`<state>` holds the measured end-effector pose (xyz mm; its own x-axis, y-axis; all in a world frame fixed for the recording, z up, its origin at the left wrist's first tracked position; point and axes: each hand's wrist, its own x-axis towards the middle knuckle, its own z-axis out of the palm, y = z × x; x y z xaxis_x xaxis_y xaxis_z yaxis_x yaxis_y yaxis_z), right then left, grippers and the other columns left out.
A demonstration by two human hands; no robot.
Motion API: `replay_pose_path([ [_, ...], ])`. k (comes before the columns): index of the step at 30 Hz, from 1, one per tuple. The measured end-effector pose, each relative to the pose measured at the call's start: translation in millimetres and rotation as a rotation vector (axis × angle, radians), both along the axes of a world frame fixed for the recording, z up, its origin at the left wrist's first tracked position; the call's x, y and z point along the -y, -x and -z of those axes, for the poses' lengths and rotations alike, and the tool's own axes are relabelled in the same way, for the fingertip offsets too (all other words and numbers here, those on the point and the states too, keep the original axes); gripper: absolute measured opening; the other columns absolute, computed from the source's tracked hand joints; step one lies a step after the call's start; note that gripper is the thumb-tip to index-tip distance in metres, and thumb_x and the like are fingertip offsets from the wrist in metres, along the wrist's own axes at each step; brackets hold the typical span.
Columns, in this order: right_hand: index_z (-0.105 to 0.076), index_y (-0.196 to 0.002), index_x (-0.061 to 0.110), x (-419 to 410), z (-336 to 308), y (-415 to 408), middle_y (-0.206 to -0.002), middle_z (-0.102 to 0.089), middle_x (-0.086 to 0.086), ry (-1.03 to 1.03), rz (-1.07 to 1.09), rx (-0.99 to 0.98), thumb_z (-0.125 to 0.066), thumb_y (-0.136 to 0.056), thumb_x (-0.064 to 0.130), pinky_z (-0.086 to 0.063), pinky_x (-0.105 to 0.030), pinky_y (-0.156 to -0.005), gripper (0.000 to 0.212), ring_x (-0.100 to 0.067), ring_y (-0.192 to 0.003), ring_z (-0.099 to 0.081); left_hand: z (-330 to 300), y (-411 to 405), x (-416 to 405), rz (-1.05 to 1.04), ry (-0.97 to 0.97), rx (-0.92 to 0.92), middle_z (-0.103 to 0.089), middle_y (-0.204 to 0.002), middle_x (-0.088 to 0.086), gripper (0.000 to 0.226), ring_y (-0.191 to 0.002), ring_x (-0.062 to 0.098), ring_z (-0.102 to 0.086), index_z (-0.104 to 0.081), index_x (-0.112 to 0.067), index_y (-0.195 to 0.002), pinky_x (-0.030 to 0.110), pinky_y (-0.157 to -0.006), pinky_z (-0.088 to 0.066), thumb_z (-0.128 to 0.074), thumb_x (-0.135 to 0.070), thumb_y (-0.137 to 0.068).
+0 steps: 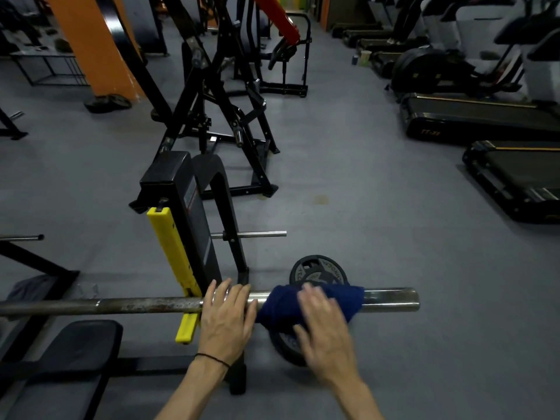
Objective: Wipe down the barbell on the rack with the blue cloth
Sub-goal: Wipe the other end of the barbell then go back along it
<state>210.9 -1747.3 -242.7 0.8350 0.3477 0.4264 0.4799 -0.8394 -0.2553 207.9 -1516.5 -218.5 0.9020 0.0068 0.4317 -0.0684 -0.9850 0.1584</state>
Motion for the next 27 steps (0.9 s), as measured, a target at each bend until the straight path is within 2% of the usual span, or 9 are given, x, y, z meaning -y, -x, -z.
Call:
replay_pose_path([
  [3,-0.029,-0.160,0.010,33.2,3.0,-2.9,-0.170,-0.017,0.001,-0.198,0.346,-0.052,-0.034,-0.106,0.040,-0.015,-0.051,-0.125,0.061,-0.023,-0.157,-0.017,-0.9,-1.5,4.2,-0.024,0.013,0.016,-0.069,-0.107,0.005,0.040,-0.115,0.031,-0.059,-0.071,-0.013,-0.112,0.053,-0.114,-0.034,-0.044,-0.038,-0.098],
  [5,-0.024,-0.161,0.008,0.9,-0.8,-2.3,-0.171,-0.014,-0.003,-0.315,0.432,-0.107,-0.031,-0.106,0.046,-0.009,-0.054,-0.126,0.067,-0.025,-0.158,-0.009,-1.9,-2.3,6.0,-0.035,0.017,0.027,-0.070,-0.104,0.004,0.039,-0.112,0.031,-0.060,-0.072,-0.013,-0.108,0.053,-0.113,-0.036,-0.045,-0.038,-0.097],
  [8,-0.019,-0.162,0.009,-52.2,-4.0,15.1,-0.171,-0.012,-0.005,-0.204,0.156,-0.134,-0.026,-0.106,0.055,-0.001,-0.047,-0.127,0.073,-0.025,-0.158,-0.006,-0.7,-2.0,5.2,-0.037,-0.006,0.031,-0.070,-0.101,0.004,0.038,-0.109,0.031,-0.061,-0.072,-0.013,-0.106,0.051,-0.111,-0.037,-0.045,-0.037,-0.096],
  [11,-0.024,-0.162,0.013,-16.0,2.1,7.8,-0.171,-0.014,-0.001,0.047,-0.038,-0.014,-0.034,-0.106,0.049,-0.010,-0.042,-0.126,0.067,-0.021,-0.157,-0.018,-1.9,-4.5,3.2,-0.020,-0.022,0.019,-0.070,-0.099,0.004,0.038,-0.106,0.029,-0.061,-0.072,-0.014,-0.104,0.051,-0.109,-0.039,-0.044,-0.037,-0.095],
  [16,-0.028,-0.160,0.007,16.1,-1.9,-3.0,-0.170,-0.018,-0.003,-0.267,0.377,-0.079,-0.037,-0.104,0.043,-0.012,-0.053,-0.125,0.066,-0.025,-0.158,-0.013,-12.6,-14.4,8.2,-0.068,-0.042,-0.003,-0.068,-0.083,0.001,0.034,-0.091,0.027,-0.062,-0.071,-0.017,-0.086,0.048,-0.101,-0.044,-0.046,-0.038,-0.095],
  [19,-0.020,-0.162,0.010,-47.4,-6.6,11.8,-0.171,-0.014,-0.004,-0.235,0.172,-0.131,-0.032,-0.105,0.053,-0.002,-0.046,-0.127,0.073,-0.024,-0.158,-0.007,-16.3,-18.7,6.0,-0.068,-0.067,-0.032,-0.068,-0.075,0.000,0.036,-0.081,0.024,-0.062,-0.068,-0.020,-0.076,0.045,-0.092,-0.046,-0.044,-0.038,-0.096],
  [22,-0.023,-0.162,0.015,-23.8,-2.1,5.0,-0.171,-0.015,0.001,0.004,-0.040,-0.057,-0.035,-0.106,0.050,-0.011,-0.042,-0.126,0.068,-0.019,-0.157,-0.016,-18.4,-24.5,-0.8,-0.015,-0.157,-0.053,-0.065,-0.067,0.000,0.037,-0.069,0.024,-0.060,-0.064,-0.022,-0.070,0.042,-0.076,-0.048,-0.044,-0.038,-0.096],
  [25,-0.035,-0.158,0.012,31.1,1.9,-11.1,-0.169,-0.022,0.001,-0.096,0.149,-0.003,-0.036,-0.107,0.043,-0.017,-0.045,-0.126,0.060,-0.023,-0.154,-0.026,-22.7,-33.8,-3.2,-0.004,-0.186,-0.104,-0.062,-0.056,0.001,0.045,-0.057,0.027,-0.057,-0.062,-0.021,-0.061,0.037,-0.062,-0.046,-0.042,-0.042,-0.095],
  [27,-0.033,-0.158,0.010,26.3,-2.7,-10.2,-0.169,-0.021,0.000,-0.245,0.345,-0.057,-0.029,-0.107,0.049,-0.013,-0.048,-0.126,0.064,-0.026,-0.156,-0.021,-24.4,-38.1,-3.3,-0.036,-0.185,-0.114,-0.058,-0.050,0.001,0.051,-0.051,0.026,-0.056,-0.062,-0.021,-0.056,0.036,-0.057,-0.046,-0.039,-0.045,-0.095],
])
